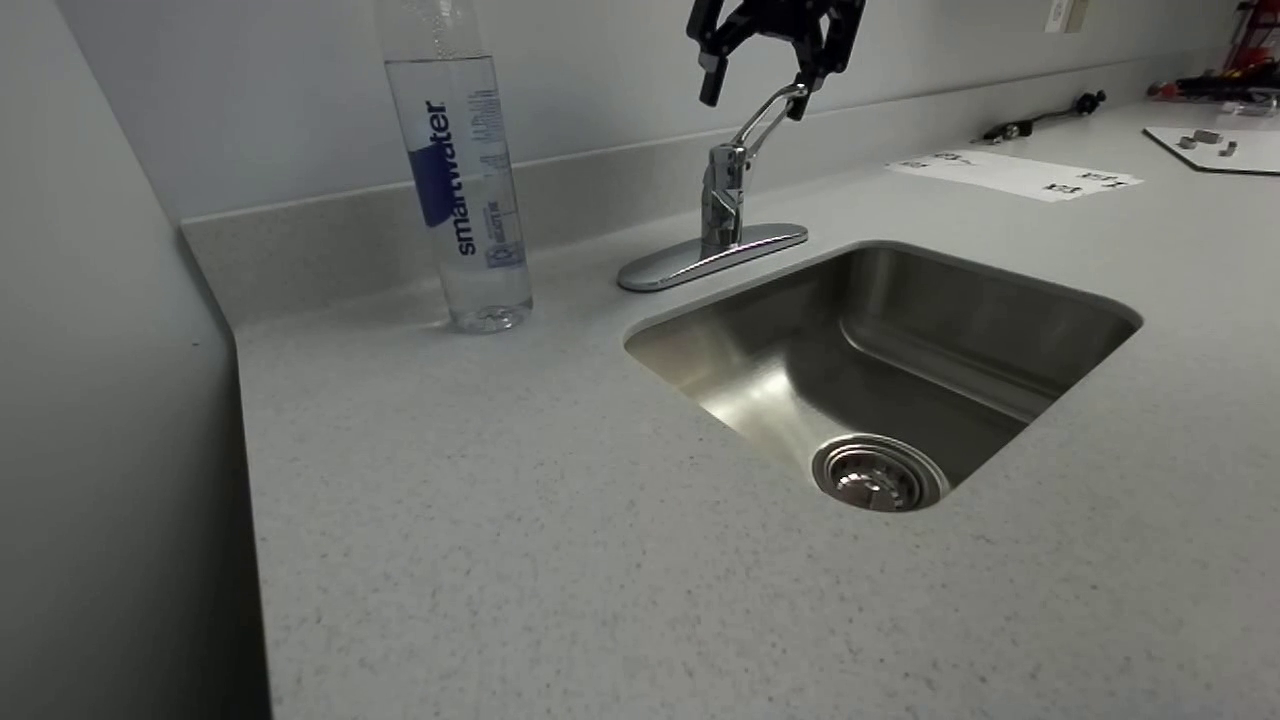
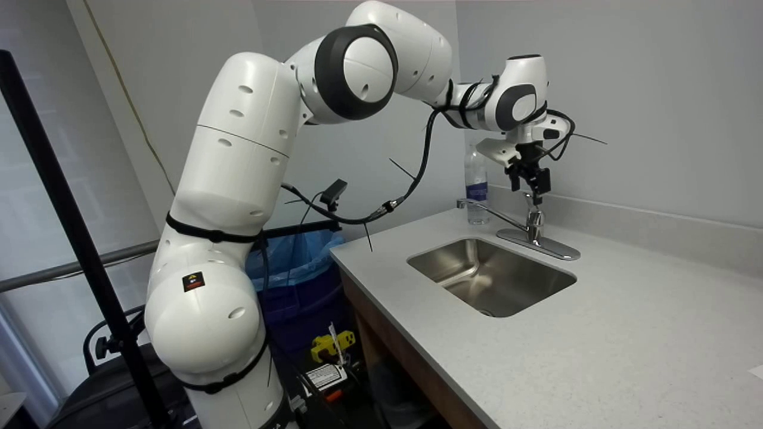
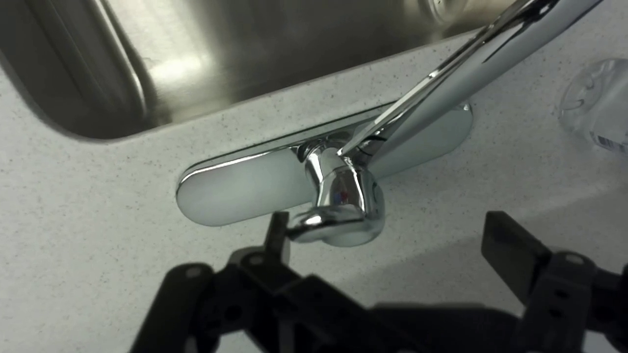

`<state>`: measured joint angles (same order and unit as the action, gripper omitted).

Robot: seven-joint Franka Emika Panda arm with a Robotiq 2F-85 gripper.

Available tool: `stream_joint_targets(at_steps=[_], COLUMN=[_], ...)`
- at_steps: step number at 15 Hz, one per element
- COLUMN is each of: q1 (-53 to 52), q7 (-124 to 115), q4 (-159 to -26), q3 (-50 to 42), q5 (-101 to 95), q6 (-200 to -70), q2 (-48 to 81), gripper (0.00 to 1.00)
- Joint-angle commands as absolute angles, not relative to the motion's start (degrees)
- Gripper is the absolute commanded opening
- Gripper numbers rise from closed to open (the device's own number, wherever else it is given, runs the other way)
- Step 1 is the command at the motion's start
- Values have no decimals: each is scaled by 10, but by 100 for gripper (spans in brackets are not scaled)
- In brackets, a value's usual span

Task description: Move the tap handle to the left

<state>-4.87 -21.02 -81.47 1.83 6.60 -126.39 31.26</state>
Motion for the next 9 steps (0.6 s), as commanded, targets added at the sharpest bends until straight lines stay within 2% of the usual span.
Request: stream_joint_targets(at_steps=[1,9], q1=[-63,-86], q7=[-224,-244], q4=[-821,-848], q3=[11,21], q5=[64,74], q6=[-1279,-1312], q2=[308,280], gripper=[100,100])
